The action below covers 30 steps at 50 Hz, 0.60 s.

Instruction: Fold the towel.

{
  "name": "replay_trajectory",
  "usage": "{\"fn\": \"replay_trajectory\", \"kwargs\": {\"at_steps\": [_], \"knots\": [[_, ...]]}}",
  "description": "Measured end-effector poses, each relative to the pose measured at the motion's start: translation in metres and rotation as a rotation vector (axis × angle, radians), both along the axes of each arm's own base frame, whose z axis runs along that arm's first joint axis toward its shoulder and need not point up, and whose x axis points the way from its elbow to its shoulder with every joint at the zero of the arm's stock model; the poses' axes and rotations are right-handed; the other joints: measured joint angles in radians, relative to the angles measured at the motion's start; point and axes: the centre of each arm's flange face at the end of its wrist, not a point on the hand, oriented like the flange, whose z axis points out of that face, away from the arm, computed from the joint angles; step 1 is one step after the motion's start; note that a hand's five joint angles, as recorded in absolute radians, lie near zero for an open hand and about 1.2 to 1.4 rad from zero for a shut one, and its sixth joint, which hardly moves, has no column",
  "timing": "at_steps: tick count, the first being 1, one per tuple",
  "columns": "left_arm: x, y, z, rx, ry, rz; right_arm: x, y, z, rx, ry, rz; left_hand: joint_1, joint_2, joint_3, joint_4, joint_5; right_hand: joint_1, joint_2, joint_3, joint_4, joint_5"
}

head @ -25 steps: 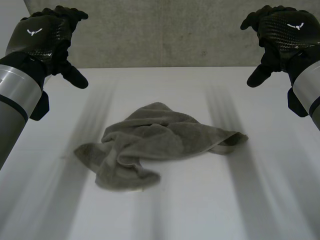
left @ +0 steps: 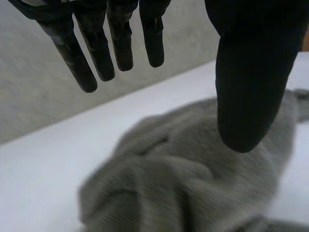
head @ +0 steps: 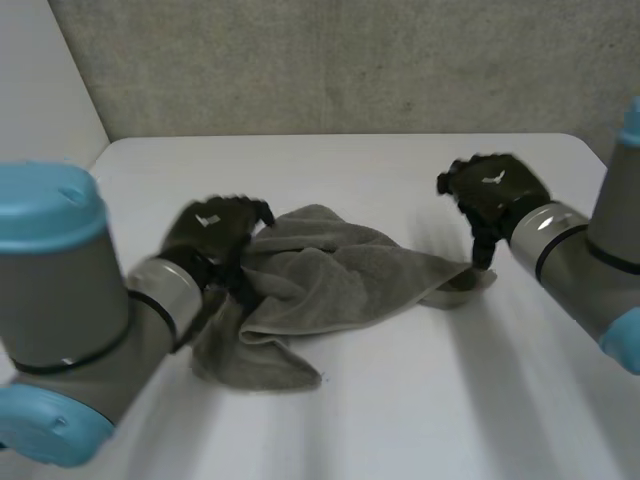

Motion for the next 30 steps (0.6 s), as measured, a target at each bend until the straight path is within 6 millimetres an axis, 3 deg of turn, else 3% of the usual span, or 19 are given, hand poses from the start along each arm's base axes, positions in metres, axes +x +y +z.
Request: {"fn": "replay_trajectory", "kwargs": {"at_steps": [8, 9, 14, 22, 30], "knots": [[-0.015, 0.002, -0.035, 0.029, -0.038, 0.014, 0.000, -0.021, -0.045, 0.109, -0.014, 0.056, -0.013, -0.014, -0.014, -0.014, -0.014, 0.000, 0.001, 0.001, 0.001, 0.000], [-0.020, 0.001, -0.048, 0.040, -0.059, 0.021, -0.002, -0.031, -0.061, 0.126, -0.019, 0.055, -0.015, -0.016, -0.016, -0.016, -0.016, 0.003, 0.004, 0.026, 0.010, 0.010], [-0.029, 0.000, -0.073, 0.069, -0.104, 0.027, -0.007, -0.049, -0.088, 0.123, -0.028, 0.039, -0.015, -0.017, -0.016, -0.018, -0.017, 0.011, 0.052, 0.110, 0.092, 0.073], [-0.035, -0.001, -0.093, 0.093, -0.136, 0.020, -0.011, -0.071, -0.106, 0.046, -0.045, 0.018, 0.031, 0.038, 0.034, 0.037, 0.036, 0.217, 0.247, 0.282, 0.266, 0.225], [-0.039, -0.007, -0.095, 0.086, -0.130, 0.024, -0.012, -0.082, -0.114, 0.018, -0.052, 0.012, 0.227, 0.228, 0.228, 0.230, 0.224, 0.344, 0.370, 0.405, 0.390, 0.339]]}}
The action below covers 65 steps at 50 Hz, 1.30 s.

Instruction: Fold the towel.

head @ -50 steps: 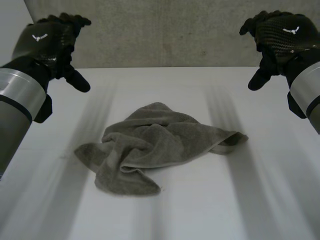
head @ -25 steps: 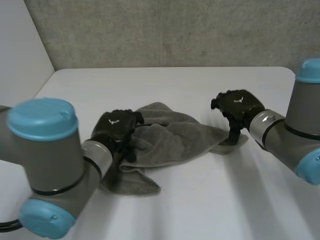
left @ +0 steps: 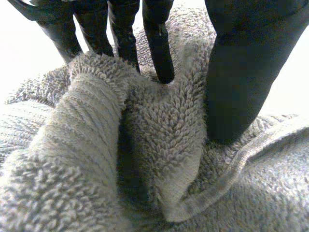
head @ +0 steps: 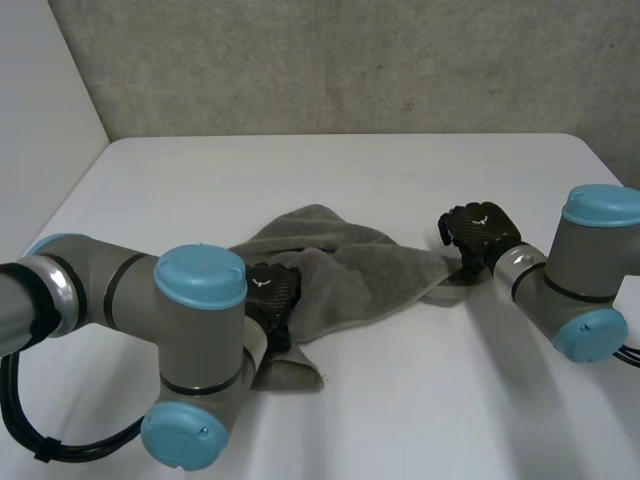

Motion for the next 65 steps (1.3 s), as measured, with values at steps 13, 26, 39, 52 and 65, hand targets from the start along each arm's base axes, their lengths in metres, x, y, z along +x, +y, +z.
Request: {"fn": "replay_trajectory", "kwargs": {"at_steps": [13, 26, 39, 52, 65], "knots": [[-0.003, -0.012, 0.005, -0.047, 0.028, 0.025, 0.007, -0.006, -0.011, 0.012, -0.030, 0.064, 0.504, 0.529, 0.521, 0.530, 0.527, 0.501, 0.681, 0.700, 0.700, 0.579], [0.006, -0.083, 0.134, -0.426, 0.181, 0.107, 0.017, -0.047, 0.095, -0.336, -0.262, 0.012, 0.534, 0.577, 0.570, 0.584, 0.576, 0.502, 0.688, 0.709, 0.713, 0.611], [0.023, -0.146, 0.248, -0.968, 0.123, 0.032, 0.010, -0.035, 0.228, -0.873, -0.491, -0.080, 0.537, 0.585, 0.582, 0.587, 0.582, 0.508, 0.688, 0.713, 0.713, 0.659], [0.046, -0.116, 0.088, -0.364, -0.118, -0.079, 0.034, 0.018, 0.106, -0.240, -0.207, 0.067, 0.545, 0.585, 0.583, 0.587, 0.583, 0.536, 0.688, 0.718, 0.717, 0.665], [0.063, -0.089, 0.025, -0.023, -0.229, -0.095, 0.013, 0.065, 0.049, 0.015, 0.035, 0.087, 0.291, 0.292, 0.294, 0.301, 0.309, 0.538, 0.688, 0.718, 0.717, 0.665]]}}
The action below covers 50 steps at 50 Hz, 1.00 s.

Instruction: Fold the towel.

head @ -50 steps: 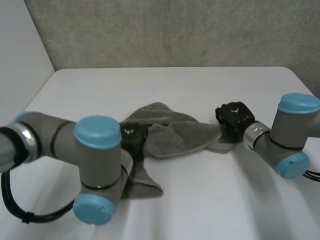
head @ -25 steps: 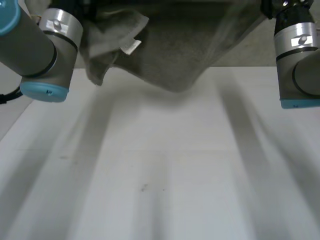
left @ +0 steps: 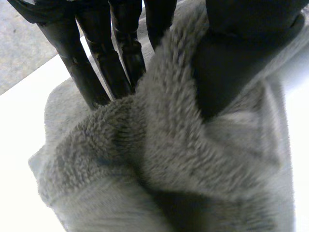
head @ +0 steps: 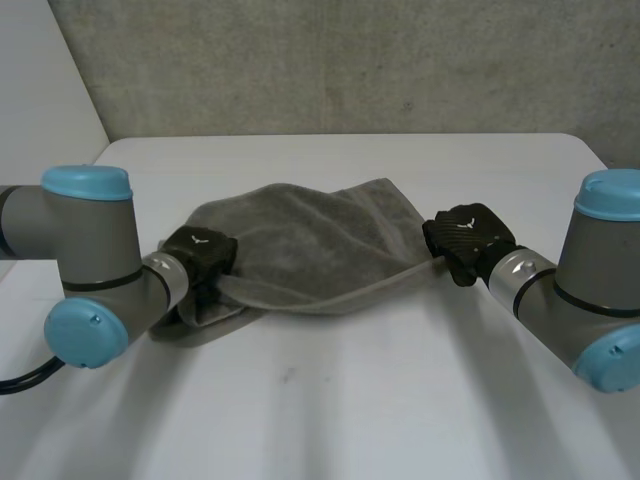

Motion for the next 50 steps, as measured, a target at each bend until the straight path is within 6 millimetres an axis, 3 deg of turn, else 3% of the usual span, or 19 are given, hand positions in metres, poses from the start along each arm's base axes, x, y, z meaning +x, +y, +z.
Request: {"fn": "replay_trajectory", "kwargs": {"at_steps": [4, 9, 17, 29, 46, 50], "knots": [[-0.011, 0.017, 0.004, 0.010, -0.002, -0.038, -0.004, 0.008, 0.002, 0.009, -0.008, -0.014, -0.205, -0.193, -0.193, -0.202, -0.203, 0.002, 0.000, 0.000, 0.000, 0.000], [-0.019, 0.033, 0.001, 0.021, -0.001, -0.055, -0.007, 0.011, 0.002, 0.046, -0.065, -0.053, -0.265, -0.262, -0.262, -0.270, -0.271, 0.003, 0.000, 0.000, 0.000, 0.000], [-0.026, 0.044, -0.005, 0.002, 0.057, 0.044, -0.022, -0.001, 0.006, 0.095, -0.178, -0.164, -0.312, -0.318, -0.319, -0.327, -0.327, 0.003, 0.000, 0.000, 0.000, 0.000], [-0.018, 0.040, -0.007, -0.060, 0.041, 0.188, -0.035, -0.014, 0.009, 0.064, -0.199, -0.223, -0.316, -0.318, -0.318, -0.328, -0.329, 0.003, 0.000, 0.000, 0.000, 0.000], [-0.001, 0.031, 0.009, -0.155, 0.091, 0.246, -0.039, -0.019, 0.018, 0.009, -0.199, -0.255, -0.289, -0.288, -0.288, -0.296, -0.301, 0.004, 0.000, 0.000, 0.000, 0.000], [0.007, 0.025, 0.006, -0.147, 0.083, 0.272, -0.039, -0.019, 0.021, -0.002, -0.203, -0.255, -0.041, -0.051, -0.061, -0.068, -0.074, 0.003, 0.000, 0.000, 0.000, 0.000]]}}
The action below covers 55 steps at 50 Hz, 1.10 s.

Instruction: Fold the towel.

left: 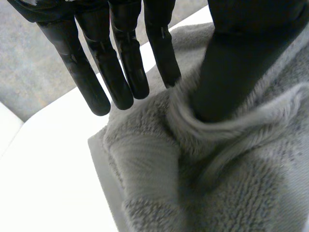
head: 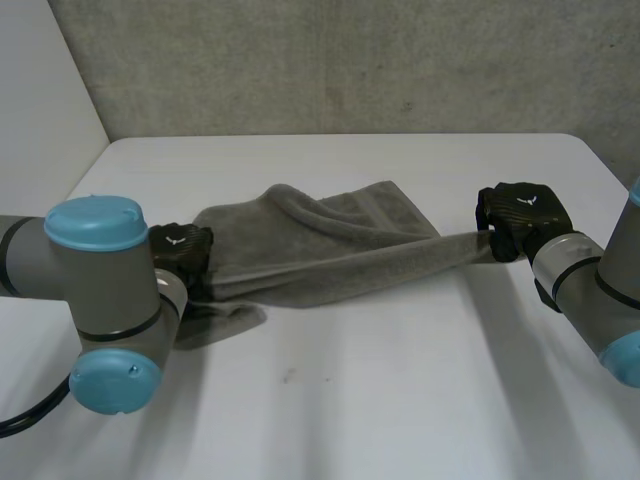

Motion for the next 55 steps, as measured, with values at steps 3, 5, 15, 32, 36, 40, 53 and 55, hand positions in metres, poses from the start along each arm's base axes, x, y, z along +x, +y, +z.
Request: {"fn": "replay_trajectory", "kwargs": {"at_steps": [3, 5, 15, 32, 36, 40, 53, 55], "knots": [[0.003, -0.001, -0.001, 0.004, -0.002, 0.007, 0.000, 0.000, 0.001, -0.004, -0.001, 0.001, 0.068, 0.076, 0.084, 0.085, 0.084, 0.000, 0.000, 0.000, 0.000, 0.000], [0.005, -0.002, 0.002, 0.000, -0.001, 0.011, 0.001, -0.001, 0.005, -0.015, -0.002, 0.003, 0.232, 0.268, 0.271, 0.273, 0.267, 0.000, 0.000, 0.000, 0.000, 0.000], [0.001, 0.001, 0.069, -0.170, 0.021, -0.061, 0.006, -0.001, 0.046, -0.096, 0.041, 0.036, 0.284, 0.334, 0.349, 0.348, 0.336, 0.001, 0.000, 0.000, 0.000, 0.000], [0.023, 0.038, 0.225, -0.300, -0.231, -0.221, -0.007, 0.049, 0.213, -0.340, 0.312, 0.071, 0.291, 0.345, 0.354, 0.354, 0.349, 0.005, 0.000, 0.000, 0.000, 0.000], [0.028, 0.031, 0.219, -0.224, -0.233, -0.252, -0.007, 0.049, 0.212, -0.326, 0.334, 0.082, 0.291, 0.345, 0.354, 0.355, 0.353, 0.004, 0.000, 0.000, 0.000, 0.000], [0.029, 0.012, 0.189, -0.097, -0.214, -0.305, 0.000, 0.041, 0.189, -0.257, 0.389, 0.117, 0.291, 0.345, 0.354, 0.355, 0.354, 0.004, 0.000, 0.000, 0.000, 0.000], [0.011, -0.070, 0.101, 0.023, -0.164, -0.343, 0.038, -0.014, 0.093, -0.133, 0.512, 0.151, 0.304, 0.345, 0.354, 0.355, 0.357, 0.008, 0.000, 0.000, 0.000, 0.000], [0.006, -0.089, 0.111, -0.093, -0.153, -0.332, 0.045, -0.029, 0.099, -0.228, 0.459, 0.102, 0.304, 0.345, 0.354, 0.355, 0.357, 0.008, 0.000, 0.000, 0.000, 0.000]]}}
